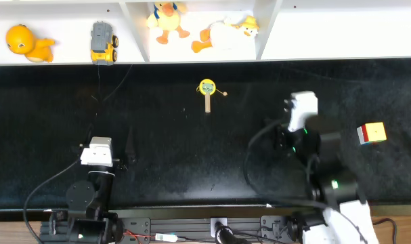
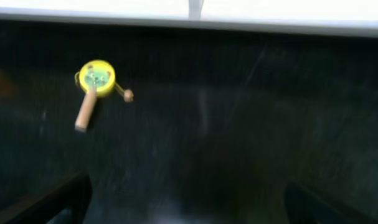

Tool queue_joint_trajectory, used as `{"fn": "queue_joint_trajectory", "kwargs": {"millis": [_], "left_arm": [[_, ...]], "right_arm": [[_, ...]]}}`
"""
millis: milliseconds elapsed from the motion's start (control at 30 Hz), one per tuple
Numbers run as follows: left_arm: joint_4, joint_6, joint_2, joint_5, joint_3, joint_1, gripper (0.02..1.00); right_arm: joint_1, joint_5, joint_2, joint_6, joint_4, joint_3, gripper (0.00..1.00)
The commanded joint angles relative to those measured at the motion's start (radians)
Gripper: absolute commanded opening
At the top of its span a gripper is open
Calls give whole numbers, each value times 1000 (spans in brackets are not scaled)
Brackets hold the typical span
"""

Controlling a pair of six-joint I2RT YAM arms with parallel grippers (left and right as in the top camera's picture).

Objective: Store Toys

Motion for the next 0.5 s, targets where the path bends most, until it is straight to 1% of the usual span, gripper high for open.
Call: {"fn": "queue_joint_trajectory", "kwargs": {"millis": [33, 200, 300, 400, 500], "left_arm": [[-2, 19, -12, 2, -4, 11, 996], [-2, 19, -12, 2, -4, 11, 998], [-2, 19, -12, 2, -4, 11, 996], [-2, 19, -12, 2, -4, 11, 996], [-2, 19, -12, 2, -4, 11, 998]], "right_arm": [[97, 119, 182, 175, -76, 179, 996], [248, 268, 395, 214, -97, 332, 996], [320, 349, 507, 323, -101, 399, 993], [371, 373, 605, 433, -100, 455, 996], [415, 383, 692, 493, -98, 500, 996]]}}
